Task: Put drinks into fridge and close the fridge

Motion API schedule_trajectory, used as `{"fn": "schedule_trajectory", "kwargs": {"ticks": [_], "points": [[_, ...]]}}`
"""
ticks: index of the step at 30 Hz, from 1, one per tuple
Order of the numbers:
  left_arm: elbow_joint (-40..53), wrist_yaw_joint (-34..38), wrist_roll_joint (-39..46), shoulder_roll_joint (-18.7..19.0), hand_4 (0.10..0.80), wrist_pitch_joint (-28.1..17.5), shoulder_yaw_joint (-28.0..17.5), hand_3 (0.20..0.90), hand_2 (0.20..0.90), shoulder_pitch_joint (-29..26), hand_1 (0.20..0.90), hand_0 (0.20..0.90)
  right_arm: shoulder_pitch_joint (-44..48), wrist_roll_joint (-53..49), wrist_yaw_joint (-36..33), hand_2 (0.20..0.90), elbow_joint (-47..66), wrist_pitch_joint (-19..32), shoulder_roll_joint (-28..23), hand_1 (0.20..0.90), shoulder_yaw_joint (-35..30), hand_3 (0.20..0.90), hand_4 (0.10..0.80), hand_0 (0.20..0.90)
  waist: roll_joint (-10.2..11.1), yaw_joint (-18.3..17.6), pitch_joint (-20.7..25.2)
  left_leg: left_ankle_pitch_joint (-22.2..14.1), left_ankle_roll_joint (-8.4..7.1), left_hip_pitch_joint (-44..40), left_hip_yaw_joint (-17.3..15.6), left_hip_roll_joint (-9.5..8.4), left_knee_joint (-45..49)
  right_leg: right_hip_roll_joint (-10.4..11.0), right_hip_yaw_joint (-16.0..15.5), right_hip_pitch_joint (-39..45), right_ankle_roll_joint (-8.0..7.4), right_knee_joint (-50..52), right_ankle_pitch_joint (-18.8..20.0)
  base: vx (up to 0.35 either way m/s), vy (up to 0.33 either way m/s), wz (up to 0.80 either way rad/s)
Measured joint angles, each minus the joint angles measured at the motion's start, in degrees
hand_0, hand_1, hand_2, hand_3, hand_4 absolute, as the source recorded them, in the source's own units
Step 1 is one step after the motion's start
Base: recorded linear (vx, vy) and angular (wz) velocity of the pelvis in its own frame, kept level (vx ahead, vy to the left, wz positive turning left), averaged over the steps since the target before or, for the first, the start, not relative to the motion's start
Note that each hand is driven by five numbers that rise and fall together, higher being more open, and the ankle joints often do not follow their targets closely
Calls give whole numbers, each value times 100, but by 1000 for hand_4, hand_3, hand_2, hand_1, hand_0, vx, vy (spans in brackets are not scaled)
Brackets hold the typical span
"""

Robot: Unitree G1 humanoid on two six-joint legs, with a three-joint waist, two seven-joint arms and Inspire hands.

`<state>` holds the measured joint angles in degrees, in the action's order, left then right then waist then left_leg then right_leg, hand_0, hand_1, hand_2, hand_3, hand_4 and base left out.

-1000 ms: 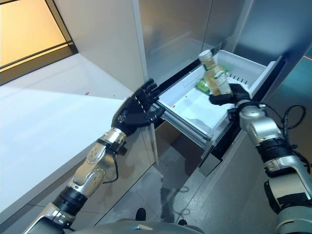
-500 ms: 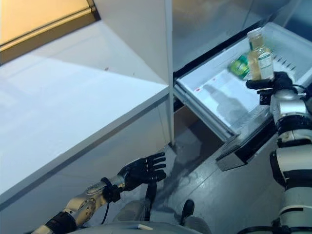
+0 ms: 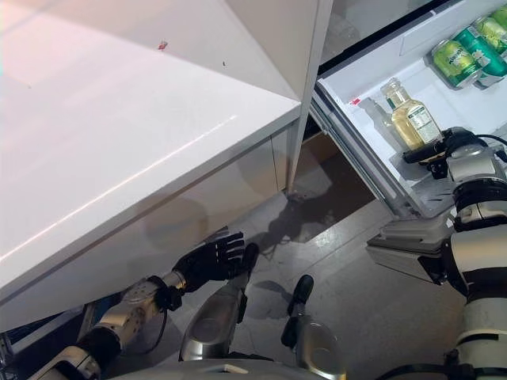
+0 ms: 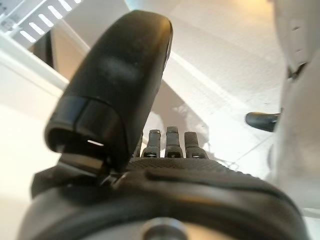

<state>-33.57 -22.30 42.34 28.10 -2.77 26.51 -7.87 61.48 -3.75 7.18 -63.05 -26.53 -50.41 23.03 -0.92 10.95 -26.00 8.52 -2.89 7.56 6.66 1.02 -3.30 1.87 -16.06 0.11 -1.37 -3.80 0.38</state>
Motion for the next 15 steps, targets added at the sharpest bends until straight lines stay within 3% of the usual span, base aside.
{"fn": "schedule_trajectory", "kwargs": {"ticks": [9,10,11,12,15], "points": [[-395,95,-262,10,800,28,-227,900,900,-68,900,900,354,640,368,300,-141,-123,6,300,76,200,100,300,6,39,-268,20,27,24,-52,-10,58,34,28,-91,-2,146,-1,-20,3,-3],[-430,98,-336,11,800,39,-251,900,900,-71,900,900,399,765,448,596,-204,-126,6,596,77,546,446,596,3,51,-301,20,27,25,-52,-13,75,41,28,-97,-5,173,-4,0,0,0],[-438,107,-399,15,800,40,-261,900,900,-74,900,900,402,850,495,596,-234,-126,6,596,80,546,446,596,5,72,-311,20,27,26,-56,-13,84,42,31,-101,-6,184,-4,0,0,0],[-439,109,-412,18,800,41,-261,900,900,-74,900,900,402,945,540,900,-235,-129,6,900,82,900,800,900,2,91,-314,21,28,33,-57,-13,94,43,33,-107,-6,191,-4,0,0,0],[-444,110,-424,21,800,41,-263,900,900,-74,900,900,419,1124,716,900,-233,-170,6,900,107,900,800,900,2,123,-314,29,38,44,-57,-12,107,43,34,-123,-6,217,-5,0,0,0]]}}
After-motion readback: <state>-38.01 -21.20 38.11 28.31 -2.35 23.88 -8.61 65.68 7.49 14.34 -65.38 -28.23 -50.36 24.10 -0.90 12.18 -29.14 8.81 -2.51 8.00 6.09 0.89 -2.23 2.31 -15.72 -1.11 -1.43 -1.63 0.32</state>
